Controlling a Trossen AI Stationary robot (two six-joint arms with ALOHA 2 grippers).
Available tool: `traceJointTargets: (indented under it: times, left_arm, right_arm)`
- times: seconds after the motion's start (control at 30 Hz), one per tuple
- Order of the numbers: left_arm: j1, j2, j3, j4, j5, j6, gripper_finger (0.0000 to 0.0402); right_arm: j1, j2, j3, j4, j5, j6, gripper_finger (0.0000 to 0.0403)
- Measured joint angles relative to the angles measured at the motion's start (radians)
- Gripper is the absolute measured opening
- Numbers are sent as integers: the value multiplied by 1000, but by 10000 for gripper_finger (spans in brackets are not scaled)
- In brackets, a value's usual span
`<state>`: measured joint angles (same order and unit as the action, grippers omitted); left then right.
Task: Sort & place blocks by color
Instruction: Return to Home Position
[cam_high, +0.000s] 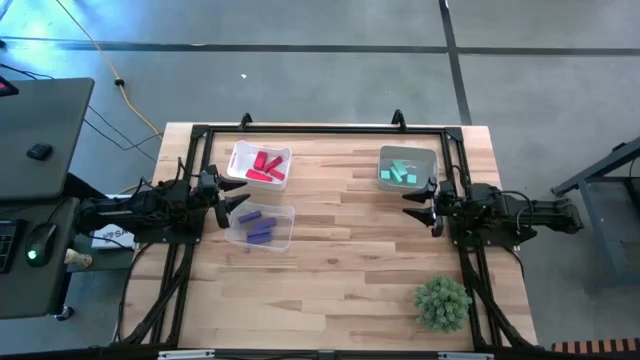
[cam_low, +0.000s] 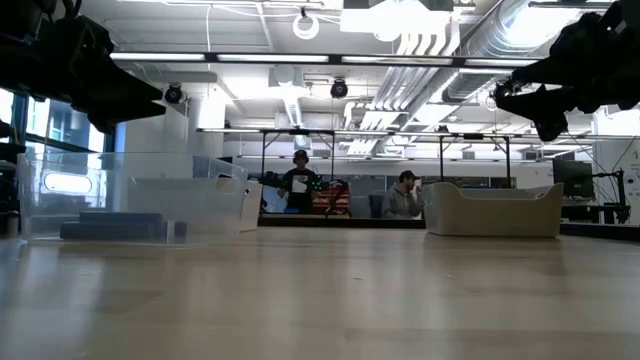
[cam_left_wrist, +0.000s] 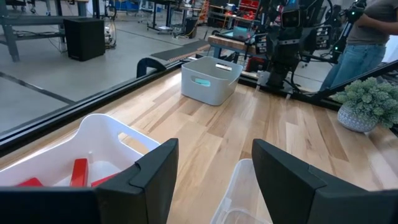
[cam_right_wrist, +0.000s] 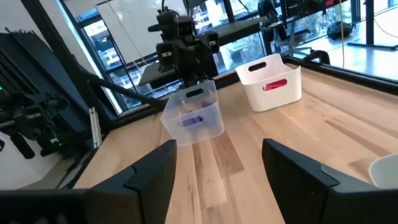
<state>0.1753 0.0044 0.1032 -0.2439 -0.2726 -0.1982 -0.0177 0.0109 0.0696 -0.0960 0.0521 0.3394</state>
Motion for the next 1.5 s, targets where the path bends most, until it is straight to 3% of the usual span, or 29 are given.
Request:
traceJointTargets:
  times: [1.5]
  left_arm:
    - [0, 0, 0, 2, 0, 0, 193]
  right_arm:
    - [0, 1, 2, -51, 8, 19, 227]
